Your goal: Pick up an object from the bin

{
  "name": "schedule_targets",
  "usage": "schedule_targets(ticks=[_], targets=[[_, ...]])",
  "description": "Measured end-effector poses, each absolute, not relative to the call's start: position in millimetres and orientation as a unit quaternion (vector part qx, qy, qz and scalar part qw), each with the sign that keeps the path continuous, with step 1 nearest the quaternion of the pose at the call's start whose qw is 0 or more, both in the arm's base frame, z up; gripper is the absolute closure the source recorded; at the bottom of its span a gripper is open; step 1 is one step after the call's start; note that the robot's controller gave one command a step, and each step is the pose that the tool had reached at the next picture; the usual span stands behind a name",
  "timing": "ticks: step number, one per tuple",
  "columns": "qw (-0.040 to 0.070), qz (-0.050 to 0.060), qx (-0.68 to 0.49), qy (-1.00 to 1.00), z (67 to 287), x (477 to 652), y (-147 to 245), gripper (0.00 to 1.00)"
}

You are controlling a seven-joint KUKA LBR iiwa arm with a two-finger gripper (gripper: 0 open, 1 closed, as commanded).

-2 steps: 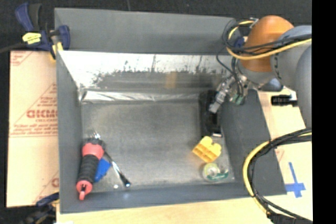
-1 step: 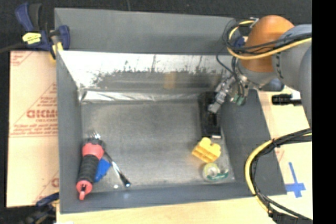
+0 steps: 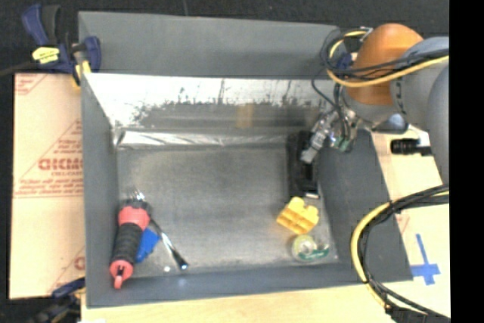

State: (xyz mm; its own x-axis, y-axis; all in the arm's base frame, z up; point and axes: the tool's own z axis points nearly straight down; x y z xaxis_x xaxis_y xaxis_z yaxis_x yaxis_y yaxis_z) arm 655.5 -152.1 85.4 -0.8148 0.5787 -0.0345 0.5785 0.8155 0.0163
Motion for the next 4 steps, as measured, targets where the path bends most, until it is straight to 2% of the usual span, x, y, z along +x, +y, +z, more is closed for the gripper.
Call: schedule_targets(ticks=[1,3,4], targets=[[0.020,0.004,0.313,0.950,81.2,656.6,-152.5,1.00],[0.022,0.002,0.320,0.947,89.4,653.7,-140.3,1.00],[0.039,0.001,0.291,0.956,81.1,644.9,-141.1,1.00]])
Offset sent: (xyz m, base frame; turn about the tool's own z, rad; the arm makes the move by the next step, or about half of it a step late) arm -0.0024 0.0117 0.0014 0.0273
